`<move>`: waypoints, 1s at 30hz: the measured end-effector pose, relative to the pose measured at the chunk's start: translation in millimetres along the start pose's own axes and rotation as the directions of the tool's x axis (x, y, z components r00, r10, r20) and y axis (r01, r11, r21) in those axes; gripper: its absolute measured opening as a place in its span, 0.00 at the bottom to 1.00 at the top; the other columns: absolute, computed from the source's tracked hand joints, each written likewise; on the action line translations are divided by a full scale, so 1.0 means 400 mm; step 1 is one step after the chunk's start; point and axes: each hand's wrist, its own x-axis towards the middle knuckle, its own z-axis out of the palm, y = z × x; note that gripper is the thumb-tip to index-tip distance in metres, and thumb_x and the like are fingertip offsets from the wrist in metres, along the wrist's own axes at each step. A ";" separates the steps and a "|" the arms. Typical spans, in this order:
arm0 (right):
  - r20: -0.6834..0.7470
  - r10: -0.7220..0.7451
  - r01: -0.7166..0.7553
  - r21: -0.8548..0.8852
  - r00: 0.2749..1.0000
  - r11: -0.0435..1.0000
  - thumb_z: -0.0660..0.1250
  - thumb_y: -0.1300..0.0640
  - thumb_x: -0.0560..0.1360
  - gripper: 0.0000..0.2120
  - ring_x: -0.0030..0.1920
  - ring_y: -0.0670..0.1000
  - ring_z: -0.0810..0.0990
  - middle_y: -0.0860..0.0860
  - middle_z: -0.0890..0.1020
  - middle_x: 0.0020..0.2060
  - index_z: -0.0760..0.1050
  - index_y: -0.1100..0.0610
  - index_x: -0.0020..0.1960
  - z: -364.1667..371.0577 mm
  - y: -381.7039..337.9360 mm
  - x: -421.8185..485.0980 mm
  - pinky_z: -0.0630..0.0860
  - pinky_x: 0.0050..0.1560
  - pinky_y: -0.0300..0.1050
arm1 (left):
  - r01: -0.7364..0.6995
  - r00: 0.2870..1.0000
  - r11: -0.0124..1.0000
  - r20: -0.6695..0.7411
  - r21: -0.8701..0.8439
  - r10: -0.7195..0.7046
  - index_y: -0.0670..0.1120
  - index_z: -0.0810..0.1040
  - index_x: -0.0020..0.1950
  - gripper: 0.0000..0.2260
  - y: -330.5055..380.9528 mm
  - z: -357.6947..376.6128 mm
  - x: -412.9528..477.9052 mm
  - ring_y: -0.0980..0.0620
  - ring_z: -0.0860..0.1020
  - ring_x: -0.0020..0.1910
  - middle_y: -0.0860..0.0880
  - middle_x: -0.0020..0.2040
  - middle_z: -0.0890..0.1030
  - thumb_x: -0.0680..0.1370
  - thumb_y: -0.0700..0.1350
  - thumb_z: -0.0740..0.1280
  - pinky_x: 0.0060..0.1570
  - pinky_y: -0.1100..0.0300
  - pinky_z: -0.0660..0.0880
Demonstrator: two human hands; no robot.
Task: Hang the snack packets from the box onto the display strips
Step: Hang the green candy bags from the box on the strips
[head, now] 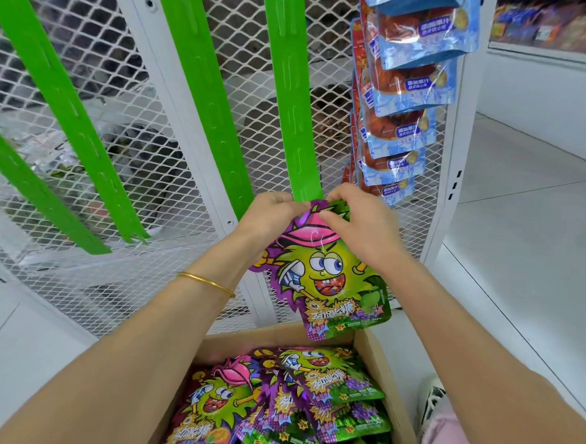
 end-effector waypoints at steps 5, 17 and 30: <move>0.010 -0.014 0.014 0.011 1.000 1.000 0.66 0.46 0.74 0.12 0.48 0.51 0.79 0.48 0.82 0.47 0.74 0.51 0.54 0.011 0.001 0.005 0.75 0.48 0.51 | -0.008 1.000 1.000 0.007 -0.025 0.008 0.45 0.71 0.30 0.14 -0.002 -0.007 -0.001 0.48 0.72 0.32 0.42 0.32 0.74 0.75 0.45 0.68 0.39 0.60 0.70; 0.027 -0.013 0.010 0.117 1.000 0.993 0.69 0.49 0.73 0.11 0.48 0.53 0.78 0.49 0.81 0.46 0.74 0.52 0.52 0.029 0.034 0.009 0.75 0.49 0.55 | -0.105 0.994 0.994 -0.028 -0.025 0.105 0.45 0.76 0.32 0.13 0.000 0.014 -0.014 0.48 0.75 0.32 0.45 0.30 0.77 0.77 0.42 0.66 0.45 0.54 0.75; -0.026 -0.119 0.121 0.144 0.993 0.982 0.71 0.51 0.71 0.08 0.43 0.52 0.78 0.48 0.80 0.39 0.75 0.54 0.45 0.009 0.021 0.011 0.75 0.45 0.54 | -0.236 0.972 0.970 0.021 0.064 0.235 0.48 0.75 0.36 0.12 -0.007 -0.003 -0.007 0.65 0.69 0.22 0.58 0.23 0.73 0.79 0.39 0.62 0.27 0.75 0.65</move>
